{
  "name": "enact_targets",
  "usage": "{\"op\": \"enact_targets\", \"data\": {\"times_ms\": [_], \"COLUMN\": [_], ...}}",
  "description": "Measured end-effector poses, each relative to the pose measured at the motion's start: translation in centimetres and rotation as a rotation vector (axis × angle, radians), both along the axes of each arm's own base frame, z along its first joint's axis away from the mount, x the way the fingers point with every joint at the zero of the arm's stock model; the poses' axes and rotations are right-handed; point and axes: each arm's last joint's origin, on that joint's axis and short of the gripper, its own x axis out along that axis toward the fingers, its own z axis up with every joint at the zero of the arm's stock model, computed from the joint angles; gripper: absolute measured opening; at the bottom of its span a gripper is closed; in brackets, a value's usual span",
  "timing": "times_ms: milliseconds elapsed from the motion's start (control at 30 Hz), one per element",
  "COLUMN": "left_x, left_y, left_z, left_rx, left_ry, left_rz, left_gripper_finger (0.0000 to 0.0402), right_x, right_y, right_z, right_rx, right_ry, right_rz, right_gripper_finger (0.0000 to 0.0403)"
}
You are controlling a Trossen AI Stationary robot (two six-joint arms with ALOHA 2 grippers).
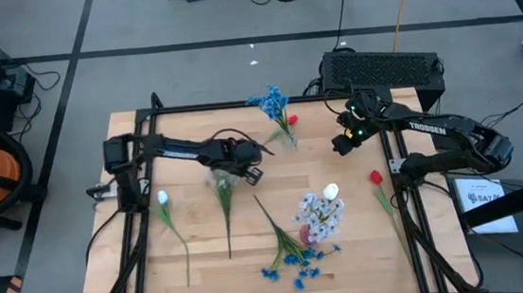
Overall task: Sort flowers into vase by color
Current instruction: Put the top red flower into the transparent vase
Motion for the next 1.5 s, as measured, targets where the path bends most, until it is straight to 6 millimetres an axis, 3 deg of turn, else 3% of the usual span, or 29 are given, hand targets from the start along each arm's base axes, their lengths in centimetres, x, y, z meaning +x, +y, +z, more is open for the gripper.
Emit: {"op": "enact_targets", "data": {"times_ms": [367, 567, 833, 1033, 1267, 1500], "left_x": [-5.3, -6.0, -6.2, -6.0, -3.5, -2.5], "left_y": [-0.9, -1.8, -1.6, -0.2, 2.9, 4.9], "left_z": [6.5, 8.1, 8.3, 8.4, 9.2, 6.2], "left_rx": [-0.094, -0.119, -0.167, -0.132, -0.001, -0.013], "left_ry": [0.101, 0.050, 0.040, -0.001, -0.276, -0.221], "left_rz": [0.104, 0.099, 0.096, 0.049, -0.007, -0.004], "left_gripper_finger": [0.0001, 0.0003, 0.0070, 0.0115, 0.0120, 0.0120], "right_x": [0.0, 0.1, 0.1, 0.1, 0.1, 0.1], "right_y": [0.0, -0.1, -0.1, -0.1, -0.1, -0.1], "right_z": [0.0, 0.0, 0.1, 0.1, 0.1, 0.1], "right_rx": [-0.026, -0.034, -0.036, -0.036, -0.036, -0.025], "right_ry": [-0.004, -0.008, -0.009, -0.009, -0.012, -0.009], "right_rz": [0.024, 0.029, 0.029, 0.029, 0.024, 0.006], "right_gripper_finger": [0.0000, 0.0000, 0.0000, 0.0000, 0.0000, 0.0000]}}
